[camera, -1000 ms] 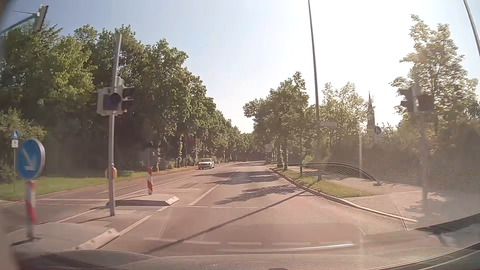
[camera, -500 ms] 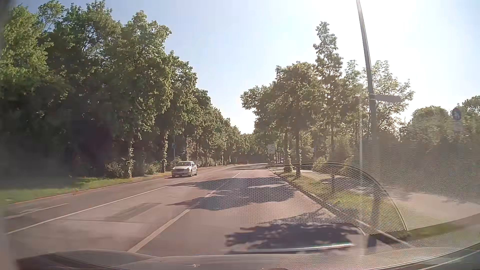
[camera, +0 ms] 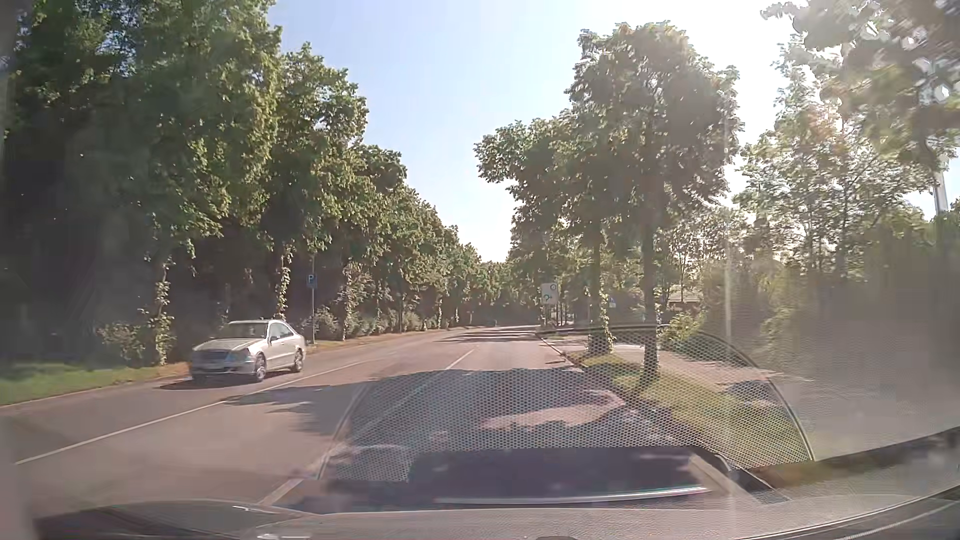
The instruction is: Follow the waypoints while adhering to traffic rules and regulations
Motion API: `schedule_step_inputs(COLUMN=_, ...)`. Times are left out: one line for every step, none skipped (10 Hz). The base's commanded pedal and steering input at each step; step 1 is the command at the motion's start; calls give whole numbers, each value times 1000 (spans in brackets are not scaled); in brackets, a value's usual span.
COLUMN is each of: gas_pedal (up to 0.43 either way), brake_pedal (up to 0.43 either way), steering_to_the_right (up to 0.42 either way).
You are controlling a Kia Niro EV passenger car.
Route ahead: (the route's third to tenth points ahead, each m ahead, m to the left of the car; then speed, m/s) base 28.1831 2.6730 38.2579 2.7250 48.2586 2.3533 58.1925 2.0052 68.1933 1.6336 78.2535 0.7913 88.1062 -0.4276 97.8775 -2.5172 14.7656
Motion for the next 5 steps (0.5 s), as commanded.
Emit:
schedule_step_inputs(gas_pedal=220, brake_pedal=12, steering_to_the_right=-3)
schedule_step_inputs(gas_pedal=220, brake_pedal=12, steering_to_the_right=-3)
schedule_step_inputs(gas_pedal=220, brake_pedal=12, steering_to_the_right=-3)
schedule_step_inputs(gas_pedal=220, brake_pedal=12, steering_to_the_right=-3)
schedule_step_inputs(gas_pedal=220, brake_pedal=12, steering_to_the_right=-2)
